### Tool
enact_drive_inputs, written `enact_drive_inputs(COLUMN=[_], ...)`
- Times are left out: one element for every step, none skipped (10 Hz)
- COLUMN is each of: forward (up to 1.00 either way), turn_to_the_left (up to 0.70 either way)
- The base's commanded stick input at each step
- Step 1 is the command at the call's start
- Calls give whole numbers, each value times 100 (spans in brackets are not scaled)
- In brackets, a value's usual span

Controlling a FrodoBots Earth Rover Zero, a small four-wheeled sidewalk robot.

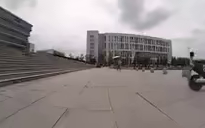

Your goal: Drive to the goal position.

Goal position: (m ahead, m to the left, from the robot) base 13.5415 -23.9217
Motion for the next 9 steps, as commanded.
enact_drive_inputs(forward=[45, 45, 45, 45, 45, 45, 45, 45, 45], turn_to_the_left=[0, 0, 0, 0, 0, 0, 0, 0, 0])
